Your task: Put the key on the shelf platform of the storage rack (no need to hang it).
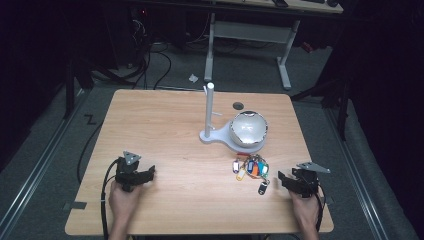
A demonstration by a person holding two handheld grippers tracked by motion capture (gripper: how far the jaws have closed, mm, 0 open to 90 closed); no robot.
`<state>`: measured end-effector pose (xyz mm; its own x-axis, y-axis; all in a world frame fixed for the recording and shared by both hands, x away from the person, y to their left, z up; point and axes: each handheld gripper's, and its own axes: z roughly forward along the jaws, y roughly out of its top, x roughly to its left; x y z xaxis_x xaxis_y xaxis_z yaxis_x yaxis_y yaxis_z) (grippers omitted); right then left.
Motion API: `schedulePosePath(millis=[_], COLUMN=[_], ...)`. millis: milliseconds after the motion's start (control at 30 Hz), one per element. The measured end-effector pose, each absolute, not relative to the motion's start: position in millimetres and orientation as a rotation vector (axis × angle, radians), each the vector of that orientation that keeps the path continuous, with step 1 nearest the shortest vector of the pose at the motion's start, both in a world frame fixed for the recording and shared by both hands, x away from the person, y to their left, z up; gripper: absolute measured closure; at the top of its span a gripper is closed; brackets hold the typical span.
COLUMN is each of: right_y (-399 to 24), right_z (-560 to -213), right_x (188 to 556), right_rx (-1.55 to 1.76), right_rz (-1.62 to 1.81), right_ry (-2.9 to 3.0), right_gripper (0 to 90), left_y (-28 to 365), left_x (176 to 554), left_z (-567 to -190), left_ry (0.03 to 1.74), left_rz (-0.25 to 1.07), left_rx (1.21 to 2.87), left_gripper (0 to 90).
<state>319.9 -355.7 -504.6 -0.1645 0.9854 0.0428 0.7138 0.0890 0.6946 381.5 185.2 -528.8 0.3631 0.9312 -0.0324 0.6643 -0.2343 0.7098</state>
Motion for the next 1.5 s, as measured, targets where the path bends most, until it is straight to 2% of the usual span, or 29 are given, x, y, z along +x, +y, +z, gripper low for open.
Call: schedulePosePath(millis=[867, 1500], right_y=[-313.0, -287.7], right_z=[-493.4, -485.0], right_x=[324.3, 344.2], right_rx=[1.531, 1.462], right_rz=[0.890, 0.896], right_ry=[2.046, 2.097], right_gripper=[42.2, 40.5], left_y=[185.2, 185.2], left_x=[381.5, 381.5], left_z=[-528.8, -528.8], left_ry=[1.378, 1.378], left_rz=[0.537, 0.536], left_rx=[1.988, 1.987], left_gripper=[22.7, 22.8])
